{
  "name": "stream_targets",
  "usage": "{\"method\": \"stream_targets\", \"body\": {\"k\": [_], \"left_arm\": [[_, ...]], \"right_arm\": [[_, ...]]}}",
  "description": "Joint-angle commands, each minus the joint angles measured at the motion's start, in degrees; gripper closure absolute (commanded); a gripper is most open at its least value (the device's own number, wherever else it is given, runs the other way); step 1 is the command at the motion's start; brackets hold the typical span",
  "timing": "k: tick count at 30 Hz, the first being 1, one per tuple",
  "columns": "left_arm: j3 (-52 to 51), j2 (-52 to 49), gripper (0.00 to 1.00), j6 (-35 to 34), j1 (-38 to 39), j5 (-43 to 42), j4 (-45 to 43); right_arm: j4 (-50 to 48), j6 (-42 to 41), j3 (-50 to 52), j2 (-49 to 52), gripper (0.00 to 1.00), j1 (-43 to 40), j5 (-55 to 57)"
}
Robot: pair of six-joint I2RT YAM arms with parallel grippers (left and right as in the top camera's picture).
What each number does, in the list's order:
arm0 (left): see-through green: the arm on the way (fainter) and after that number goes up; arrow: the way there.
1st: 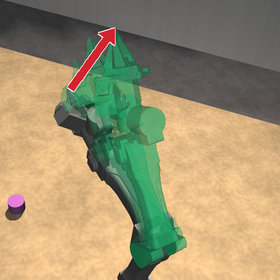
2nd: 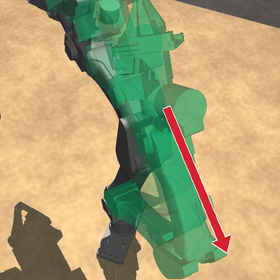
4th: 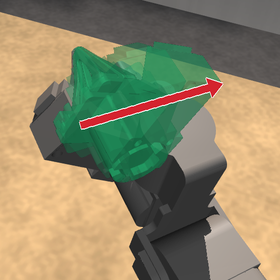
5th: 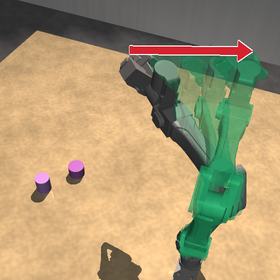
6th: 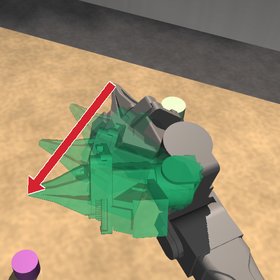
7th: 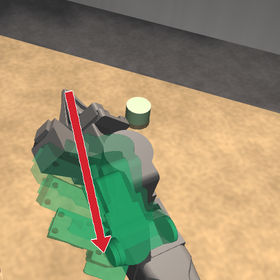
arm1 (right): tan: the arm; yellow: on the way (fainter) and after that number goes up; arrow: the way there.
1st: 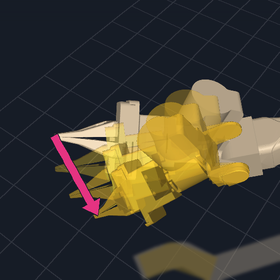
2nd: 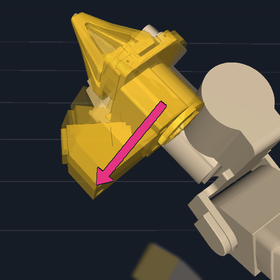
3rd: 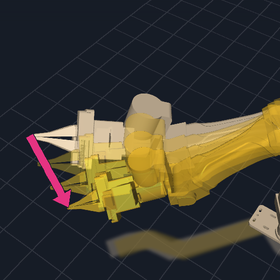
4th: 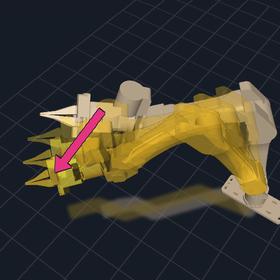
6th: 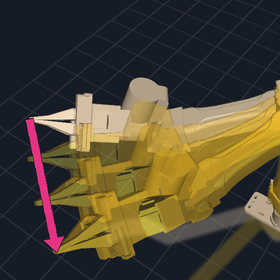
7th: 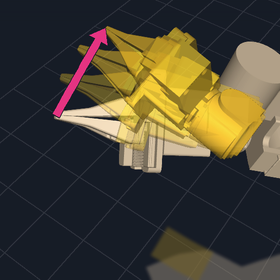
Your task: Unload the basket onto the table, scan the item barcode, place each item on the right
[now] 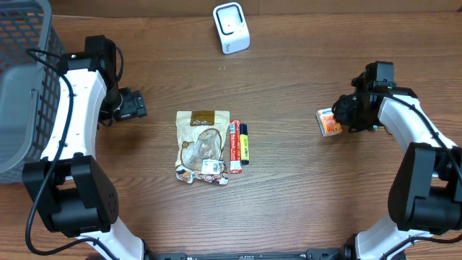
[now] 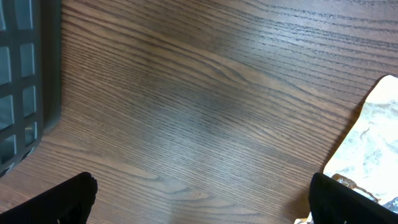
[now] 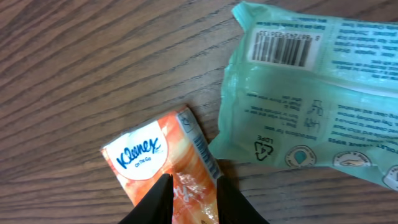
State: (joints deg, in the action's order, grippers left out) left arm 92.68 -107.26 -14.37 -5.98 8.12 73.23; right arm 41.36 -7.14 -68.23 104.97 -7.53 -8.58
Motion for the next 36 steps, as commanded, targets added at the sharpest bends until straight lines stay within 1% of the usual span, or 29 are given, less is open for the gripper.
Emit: {"method": "stream_targets", "body": {"k": [1, 7, 15, 16, 17, 18, 21, 26, 28, 31, 36], "left_arm": [[0.7, -0.4, 0.00, 1.1, 0.4, -0.2, 0.0], [0.7, -0.4, 0.00, 1.1, 0.3, -0.2, 0.0], [0.7, -0.4, 0.00, 1.1, 0.3, -0.3, 0.0], [0.7, -0.4, 0.00, 1.1, 0.3, -0.3, 0.0], [0.7, -0.4, 0.00, 1.1, 0.4, -0.2, 0.0], [0.7, -0.4, 0.00, 1.1, 0.4, -0.2, 0.0], [0.7, -0.4, 0.00, 1.1, 0.4, -0.2, 0.0], [0.7, -0.4, 0.00, 1.1, 0.4, -0.2, 0.0], [0.7, -0.4, 0.00, 1.1, 0.4, -0.2, 0.0], [0.7, -0.4, 0.00, 1.1, 0.4, -0.2, 0.0], [0.7, -0.4, 0.00, 1.1, 0.4, -0.2, 0.0]], "right_arm": [[-0.3, 1.5, 0.4, -0.2, 0.76, -0.2, -0.9], [-1.4, 1.7, 2.3, -0.2, 0.76, -0.2, -0.9], [-8.7, 1.7, 8.4, -0.2, 0.76, -0.2, -1.0], [-9.2, 1.7, 8.7, -0.2, 0.82, -0.2, -1.0], [-9.5, 1.7, 8.7, -0.2, 0.93, -0.2, -1.0], [-9.9, 1.6, 8.6, -0.2, 0.96, -0.2, -1.2], [-8.4, 1.6, 6.2, -0.5, 0.96, -0.2, -3.2], [-0.1, 1.6, -1.9, -2.6, 0.96, 1.6, -2.4], [1.7, 1.6, -4.0, -4.1, 0.96, 3.6, 1.0], [2.4, 1.0, -4.4, -6.4, 0.96, 8.4, 9.3], [5.4, -5.1, -3.6, -6.5, 0.96, 20.3, 30.4]]}}
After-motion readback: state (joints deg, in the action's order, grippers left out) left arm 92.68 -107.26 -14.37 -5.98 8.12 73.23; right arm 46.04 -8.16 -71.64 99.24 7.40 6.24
